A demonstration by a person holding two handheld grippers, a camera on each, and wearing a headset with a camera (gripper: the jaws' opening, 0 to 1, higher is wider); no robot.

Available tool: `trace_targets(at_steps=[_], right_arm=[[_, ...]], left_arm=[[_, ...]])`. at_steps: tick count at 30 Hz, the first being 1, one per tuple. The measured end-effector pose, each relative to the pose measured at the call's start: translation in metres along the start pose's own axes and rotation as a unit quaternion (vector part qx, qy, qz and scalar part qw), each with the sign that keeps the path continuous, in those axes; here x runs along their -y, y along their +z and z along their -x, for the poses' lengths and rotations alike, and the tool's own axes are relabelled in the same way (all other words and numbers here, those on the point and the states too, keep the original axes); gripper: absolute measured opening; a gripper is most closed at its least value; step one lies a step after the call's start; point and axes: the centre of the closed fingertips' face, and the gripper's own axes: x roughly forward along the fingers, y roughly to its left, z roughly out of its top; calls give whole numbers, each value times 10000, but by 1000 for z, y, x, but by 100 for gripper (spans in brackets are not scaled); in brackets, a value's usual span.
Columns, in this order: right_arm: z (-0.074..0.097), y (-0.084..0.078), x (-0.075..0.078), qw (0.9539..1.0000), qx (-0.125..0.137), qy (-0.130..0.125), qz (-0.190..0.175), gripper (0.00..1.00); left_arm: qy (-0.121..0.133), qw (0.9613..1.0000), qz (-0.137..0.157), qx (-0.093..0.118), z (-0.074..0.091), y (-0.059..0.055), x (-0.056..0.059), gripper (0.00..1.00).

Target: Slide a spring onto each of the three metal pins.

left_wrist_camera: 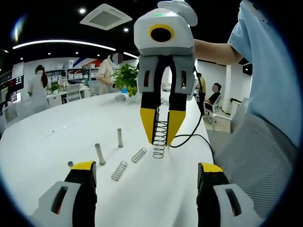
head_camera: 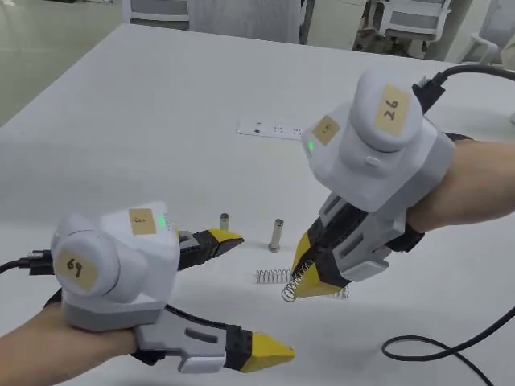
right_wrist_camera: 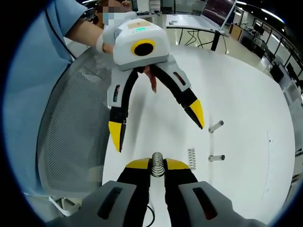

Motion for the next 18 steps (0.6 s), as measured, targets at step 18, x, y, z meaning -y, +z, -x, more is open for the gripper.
trace_targets(at_steps=[18], right_arm=[[0,6,3,9999,-58,29,95,8]], left_arm=[[568,9979,298,-21,25,-13,-19,98]])
